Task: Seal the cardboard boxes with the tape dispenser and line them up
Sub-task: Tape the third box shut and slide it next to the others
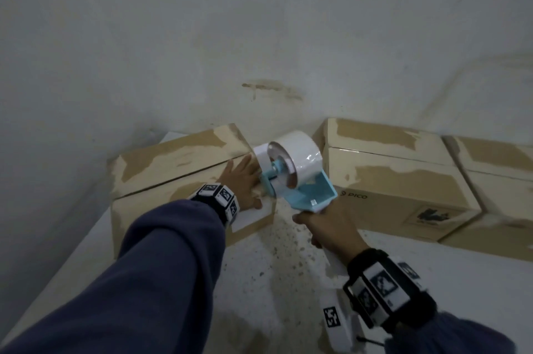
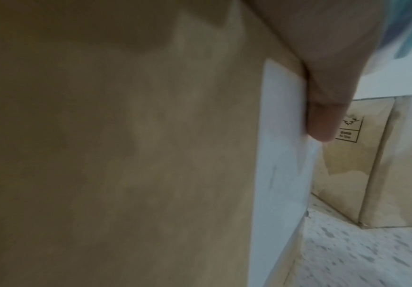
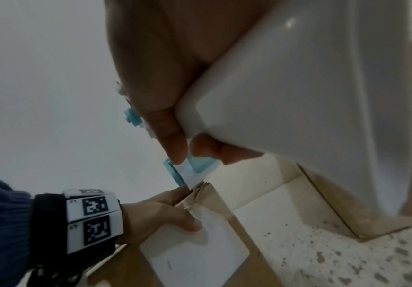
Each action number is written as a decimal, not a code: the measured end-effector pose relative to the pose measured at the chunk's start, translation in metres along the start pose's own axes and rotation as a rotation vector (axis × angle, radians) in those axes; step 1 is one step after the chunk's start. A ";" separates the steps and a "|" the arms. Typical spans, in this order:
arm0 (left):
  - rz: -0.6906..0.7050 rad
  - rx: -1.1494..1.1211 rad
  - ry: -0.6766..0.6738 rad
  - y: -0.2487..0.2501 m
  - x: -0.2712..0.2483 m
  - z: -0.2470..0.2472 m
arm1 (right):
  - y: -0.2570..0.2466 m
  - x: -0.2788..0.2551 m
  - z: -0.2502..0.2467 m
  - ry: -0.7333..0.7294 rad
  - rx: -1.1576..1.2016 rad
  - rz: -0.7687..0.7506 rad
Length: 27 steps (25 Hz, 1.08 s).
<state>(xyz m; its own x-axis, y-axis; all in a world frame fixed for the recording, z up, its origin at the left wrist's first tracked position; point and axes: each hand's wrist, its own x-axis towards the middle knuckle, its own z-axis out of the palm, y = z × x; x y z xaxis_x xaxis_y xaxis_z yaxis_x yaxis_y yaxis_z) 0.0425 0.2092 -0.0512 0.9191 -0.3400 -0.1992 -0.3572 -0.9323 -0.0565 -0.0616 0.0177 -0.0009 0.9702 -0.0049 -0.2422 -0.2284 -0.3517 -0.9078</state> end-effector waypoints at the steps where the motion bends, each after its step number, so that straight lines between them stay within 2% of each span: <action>1: 0.001 -0.015 -0.015 0.000 0.000 0.000 | 0.009 -0.010 -0.004 0.007 0.042 0.023; 4: 0.000 -0.039 -0.029 0.001 -0.002 0.000 | 0.033 -0.031 -0.013 0.040 0.113 0.108; 7: -0.018 0.005 -0.050 0.004 -0.005 -0.003 | 0.046 -0.027 -0.012 0.061 0.116 0.155; 10: -0.084 -0.080 -0.075 0.013 -0.003 -0.010 | 0.052 -0.022 -0.008 0.062 0.138 0.180; 12: -0.146 -0.144 -0.052 0.022 0.001 -0.009 | 0.057 -0.023 -0.007 0.073 0.153 0.183; 15: -0.195 -0.126 0.008 0.031 0.003 0.002 | 0.061 -0.022 -0.003 0.073 0.173 0.205; 19: -0.181 -0.113 0.037 0.028 0.002 0.006 | 0.070 -0.006 0.007 0.065 0.179 0.280; 23: -0.179 -0.186 0.087 0.025 0.004 0.004 | 0.071 0.010 0.005 -0.006 0.137 0.260; 27: -0.194 -0.227 0.091 0.023 0.004 0.003 | 0.072 0.016 0.006 -0.045 0.243 0.332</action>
<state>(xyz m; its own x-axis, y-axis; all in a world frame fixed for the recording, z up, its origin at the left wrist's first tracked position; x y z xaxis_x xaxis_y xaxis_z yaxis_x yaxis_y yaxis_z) 0.0378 0.1867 -0.0560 0.9812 -0.1535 -0.1170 -0.1371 -0.9810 0.1374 -0.0631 -0.0023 -0.0724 0.8375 -0.0385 -0.5451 -0.5458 -0.1069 -0.8310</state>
